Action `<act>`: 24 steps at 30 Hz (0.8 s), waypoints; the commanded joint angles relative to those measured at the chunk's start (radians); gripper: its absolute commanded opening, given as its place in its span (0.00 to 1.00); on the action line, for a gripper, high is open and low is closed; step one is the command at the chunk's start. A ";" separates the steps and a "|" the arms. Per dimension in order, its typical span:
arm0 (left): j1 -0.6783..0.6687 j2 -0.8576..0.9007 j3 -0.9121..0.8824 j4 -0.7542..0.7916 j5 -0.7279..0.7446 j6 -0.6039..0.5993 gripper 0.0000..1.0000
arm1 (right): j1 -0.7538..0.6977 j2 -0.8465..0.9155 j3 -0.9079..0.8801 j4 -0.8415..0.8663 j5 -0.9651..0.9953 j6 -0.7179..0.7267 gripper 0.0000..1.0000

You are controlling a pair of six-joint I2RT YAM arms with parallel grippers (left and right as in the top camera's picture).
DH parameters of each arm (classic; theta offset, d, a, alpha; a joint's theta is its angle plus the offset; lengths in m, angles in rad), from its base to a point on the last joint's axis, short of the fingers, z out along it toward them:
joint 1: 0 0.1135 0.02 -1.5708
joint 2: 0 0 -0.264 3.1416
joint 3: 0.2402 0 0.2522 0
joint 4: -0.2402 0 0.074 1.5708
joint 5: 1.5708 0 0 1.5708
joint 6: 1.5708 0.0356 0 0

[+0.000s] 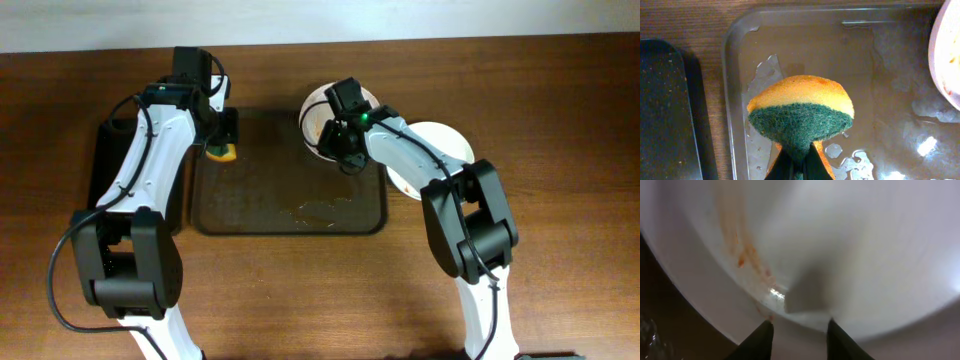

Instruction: Clean dirty plates on tray and stack at the side

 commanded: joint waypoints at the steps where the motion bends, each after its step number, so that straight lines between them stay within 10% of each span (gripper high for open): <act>1: 0.005 -0.022 0.008 0.009 -0.007 -0.014 0.00 | 0.071 0.008 0.004 -0.037 -0.119 0.009 0.32; 11: 0.005 -0.022 0.008 0.023 -0.007 -0.013 0.00 | 0.207 -0.091 0.081 -0.199 -0.072 -0.120 0.29; 14: 0.005 -0.022 0.008 0.023 -0.007 -0.013 0.00 | 0.128 -0.098 0.131 -0.222 -0.009 -0.274 0.47; 24: 0.005 -0.022 0.008 0.024 -0.003 -0.014 0.00 | -0.048 0.016 0.130 -0.171 -0.158 -0.493 0.61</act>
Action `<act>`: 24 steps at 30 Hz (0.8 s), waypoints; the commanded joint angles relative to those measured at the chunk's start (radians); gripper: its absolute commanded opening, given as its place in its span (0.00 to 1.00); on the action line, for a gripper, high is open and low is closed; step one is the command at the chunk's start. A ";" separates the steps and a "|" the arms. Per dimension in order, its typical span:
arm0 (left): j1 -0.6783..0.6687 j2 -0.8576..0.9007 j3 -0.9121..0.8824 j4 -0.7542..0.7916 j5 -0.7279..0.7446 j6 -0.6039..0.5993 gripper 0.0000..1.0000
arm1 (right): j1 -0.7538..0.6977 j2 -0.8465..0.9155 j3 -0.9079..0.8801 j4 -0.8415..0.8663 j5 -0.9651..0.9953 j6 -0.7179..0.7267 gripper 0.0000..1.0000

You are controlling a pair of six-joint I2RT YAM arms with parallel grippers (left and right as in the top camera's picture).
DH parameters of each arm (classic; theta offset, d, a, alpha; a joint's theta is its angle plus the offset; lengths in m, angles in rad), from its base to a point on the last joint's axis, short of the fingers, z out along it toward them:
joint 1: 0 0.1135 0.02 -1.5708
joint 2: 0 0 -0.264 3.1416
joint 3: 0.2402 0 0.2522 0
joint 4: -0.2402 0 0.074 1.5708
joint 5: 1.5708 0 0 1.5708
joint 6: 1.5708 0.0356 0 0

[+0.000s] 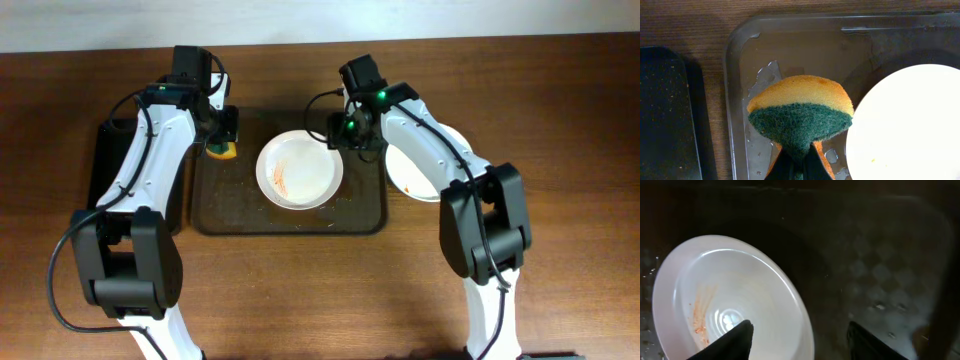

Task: Clean dirty plates on tray and stack at the side
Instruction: 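Drag the last plate left toward the sponge with the right gripper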

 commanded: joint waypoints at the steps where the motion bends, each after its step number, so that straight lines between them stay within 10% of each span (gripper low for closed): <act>1: 0.005 -0.022 0.008 0.004 -0.003 -0.014 0.00 | 0.008 0.068 0.011 0.011 -0.121 -0.033 0.59; 6: 0.005 -0.022 0.008 0.004 -0.003 -0.014 0.00 | 0.019 0.096 0.010 -0.023 -0.125 0.083 0.49; 11: 0.005 -0.022 0.008 0.004 -0.003 -0.014 0.00 | 0.046 0.097 -0.034 -0.056 -0.124 0.246 0.04; 24: 0.005 -0.022 0.007 0.004 -0.003 -0.014 0.00 | 0.079 0.097 -0.052 0.015 -0.098 0.314 0.18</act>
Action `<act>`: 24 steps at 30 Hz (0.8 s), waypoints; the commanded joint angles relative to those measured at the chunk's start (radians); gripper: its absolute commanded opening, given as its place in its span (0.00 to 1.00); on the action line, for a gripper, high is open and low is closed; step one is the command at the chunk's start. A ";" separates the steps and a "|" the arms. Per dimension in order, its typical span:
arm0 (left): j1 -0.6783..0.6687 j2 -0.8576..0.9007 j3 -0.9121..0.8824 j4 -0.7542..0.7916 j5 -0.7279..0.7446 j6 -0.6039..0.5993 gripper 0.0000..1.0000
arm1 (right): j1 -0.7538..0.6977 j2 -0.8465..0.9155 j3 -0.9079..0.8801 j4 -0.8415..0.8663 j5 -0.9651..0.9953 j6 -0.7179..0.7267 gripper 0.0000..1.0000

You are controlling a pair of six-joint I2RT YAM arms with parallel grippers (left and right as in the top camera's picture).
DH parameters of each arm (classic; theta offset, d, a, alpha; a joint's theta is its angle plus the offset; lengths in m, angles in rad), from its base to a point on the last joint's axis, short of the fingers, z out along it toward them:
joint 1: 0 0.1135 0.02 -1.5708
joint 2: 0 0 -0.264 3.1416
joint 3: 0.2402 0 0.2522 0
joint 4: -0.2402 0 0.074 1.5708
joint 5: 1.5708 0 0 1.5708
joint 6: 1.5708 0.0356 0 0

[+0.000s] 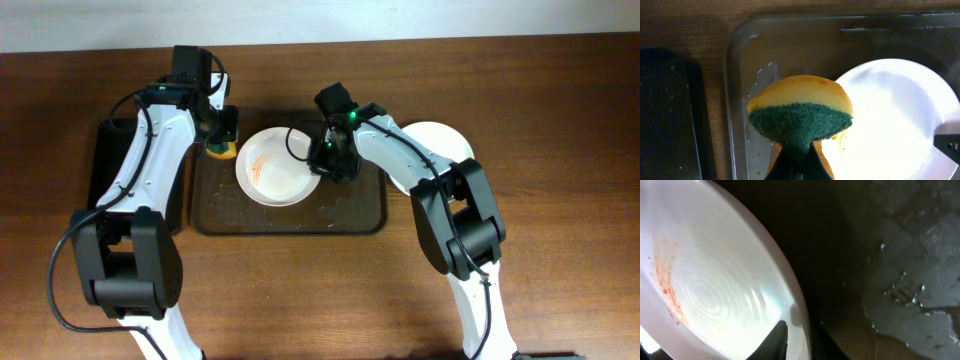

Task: Clean dirty plates on tray and stack at the side
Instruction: 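Drag the last plate left toward the sponge with the right gripper, then scrub the last plate with the sponge while the right gripper holds it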

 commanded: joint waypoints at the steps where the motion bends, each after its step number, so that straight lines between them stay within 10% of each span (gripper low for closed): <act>1: 0.005 -0.022 0.007 0.003 0.000 -0.014 0.00 | -0.002 0.006 -0.019 0.019 0.029 -0.049 0.08; 24: -0.089 0.288 0.003 -0.050 0.254 0.396 0.00 | -0.001 0.005 -0.019 0.015 -0.008 -0.128 0.04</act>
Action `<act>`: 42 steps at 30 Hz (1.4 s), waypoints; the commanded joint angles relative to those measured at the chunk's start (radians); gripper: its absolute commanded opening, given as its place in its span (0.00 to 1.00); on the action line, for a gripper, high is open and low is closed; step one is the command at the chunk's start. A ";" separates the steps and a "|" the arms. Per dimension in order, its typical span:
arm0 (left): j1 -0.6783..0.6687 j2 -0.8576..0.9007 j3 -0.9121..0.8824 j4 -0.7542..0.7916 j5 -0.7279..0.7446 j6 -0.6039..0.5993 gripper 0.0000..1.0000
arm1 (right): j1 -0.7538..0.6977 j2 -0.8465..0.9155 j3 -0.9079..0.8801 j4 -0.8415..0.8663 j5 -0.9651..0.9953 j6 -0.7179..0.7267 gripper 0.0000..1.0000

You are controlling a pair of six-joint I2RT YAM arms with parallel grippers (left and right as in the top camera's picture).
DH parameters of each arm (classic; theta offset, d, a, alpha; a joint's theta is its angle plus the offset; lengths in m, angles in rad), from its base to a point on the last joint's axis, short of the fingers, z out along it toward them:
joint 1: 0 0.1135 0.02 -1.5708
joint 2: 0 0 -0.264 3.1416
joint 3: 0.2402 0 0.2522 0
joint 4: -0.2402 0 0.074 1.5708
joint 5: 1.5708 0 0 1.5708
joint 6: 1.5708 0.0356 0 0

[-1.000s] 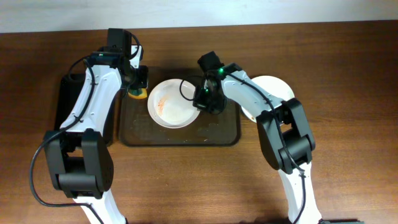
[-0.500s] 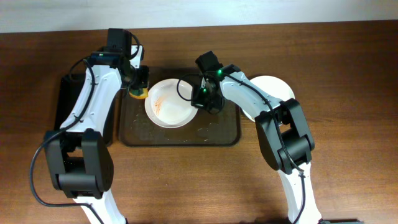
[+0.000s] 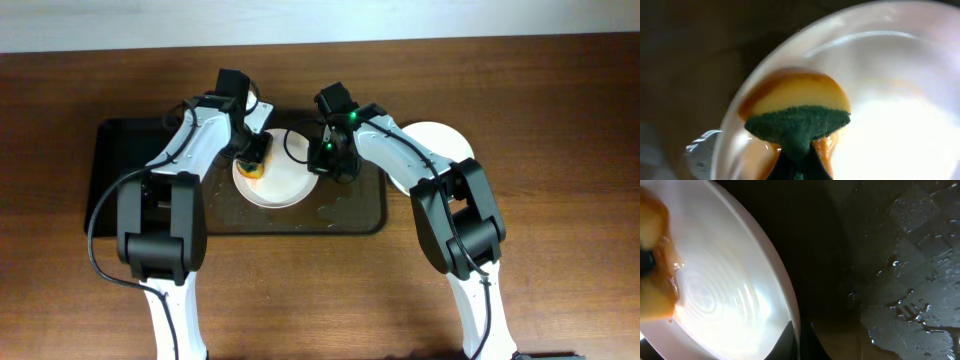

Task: Clean dirty plates on tray and stack at the side
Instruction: 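Scrub the last plate with the sponge while the right gripper holds it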

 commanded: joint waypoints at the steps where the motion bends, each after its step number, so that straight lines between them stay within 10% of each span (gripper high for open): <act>1: -0.006 0.054 -0.005 -0.155 0.168 0.248 0.00 | -0.001 0.005 -0.015 0.005 -0.006 -0.009 0.04; 9: -0.005 0.054 -0.005 -0.224 0.238 0.506 0.00 | -0.001 0.005 -0.015 0.010 -0.006 -0.009 0.04; 17: -0.003 0.055 -0.005 0.113 -0.420 -0.340 0.00 | -0.001 0.005 -0.015 0.010 -0.006 -0.009 0.04; 21: -0.006 0.055 -0.005 0.026 -0.488 -0.467 0.00 | -0.001 0.005 -0.015 0.010 -0.006 -0.009 0.04; 31: -0.019 0.054 -0.005 -0.225 0.215 0.378 0.00 | -0.001 0.005 -0.015 0.014 -0.013 -0.009 0.04; 34: -0.018 0.054 -0.005 -0.154 0.283 0.407 0.00 | -0.001 0.005 -0.015 0.014 -0.013 -0.009 0.04; 38: -0.001 0.055 -0.005 0.042 0.246 0.149 0.00 | -0.001 0.005 -0.015 0.014 -0.013 -0.009 0.04; 42: 0.008 0.055 -0.005 0.035 -0.356 -0.450 0.00 | -0.001 0.005 -0.015 0.014 -0.013 -0.009 0.04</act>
